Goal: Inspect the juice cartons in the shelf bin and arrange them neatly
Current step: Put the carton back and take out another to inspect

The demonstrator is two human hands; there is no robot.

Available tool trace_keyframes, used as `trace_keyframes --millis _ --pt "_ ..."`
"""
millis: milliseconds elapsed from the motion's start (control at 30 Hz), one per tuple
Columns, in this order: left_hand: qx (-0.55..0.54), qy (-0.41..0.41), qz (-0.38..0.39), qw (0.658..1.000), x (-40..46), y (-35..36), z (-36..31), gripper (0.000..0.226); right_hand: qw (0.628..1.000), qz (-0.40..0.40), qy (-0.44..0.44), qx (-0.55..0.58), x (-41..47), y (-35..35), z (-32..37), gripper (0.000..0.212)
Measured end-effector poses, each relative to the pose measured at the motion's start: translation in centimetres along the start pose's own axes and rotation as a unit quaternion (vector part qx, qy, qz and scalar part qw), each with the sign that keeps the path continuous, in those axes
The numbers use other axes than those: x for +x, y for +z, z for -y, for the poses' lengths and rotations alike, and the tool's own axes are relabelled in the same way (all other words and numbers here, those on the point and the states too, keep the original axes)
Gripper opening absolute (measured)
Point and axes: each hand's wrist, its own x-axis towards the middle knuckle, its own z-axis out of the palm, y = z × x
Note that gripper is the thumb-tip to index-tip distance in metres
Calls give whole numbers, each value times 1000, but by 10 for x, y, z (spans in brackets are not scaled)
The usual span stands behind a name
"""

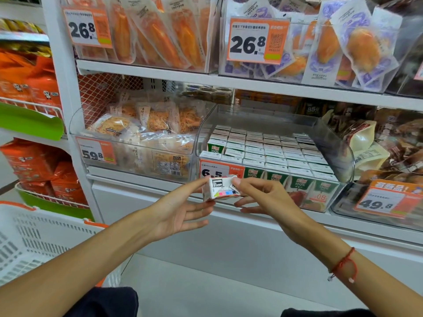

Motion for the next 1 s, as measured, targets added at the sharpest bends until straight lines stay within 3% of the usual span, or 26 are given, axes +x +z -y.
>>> trace_keyframes --millis 167,333,433,533,600,700,767,833,900,1000 --pt "10 112 -48 993 -1 7 1 47 998 50 18 44 -2 0 4 34" --pt "94 274 -47 956 -8 19 4 48 996 52 12 72 2 3 2 38" --pt "132 295 -41 946 -8 24 5 48 998 57 0 18 2 3 3 29" --pt "148 264 -86 949 -7 23 2 33 989 -4 -92 -115 3 3 2 25" --pt "131 216 -98 963 -9 21 -2 20 955 -64 -165 -238 3 2 -1 36" --pt "29 121 -47 991 -11 17 -6 33 823 -118 -305 -464 3 -3 2 44" --pt "-44 73 -7 996 -10 15 -8 42 746 -112 -385 -532 4 -4 6 45" --pt "-109 36 5 993 -9 12 -12 48 711 -111 -426 -548 5 -4 7 47" --pt "-160 -7 19 987 -9 8 -16 53 698 -120 -447 -546 8 -4 9 43" --pt "-178 -61 66 980 -12 3 -26 58 669 -137 -481 -550 14 -7 9 32"
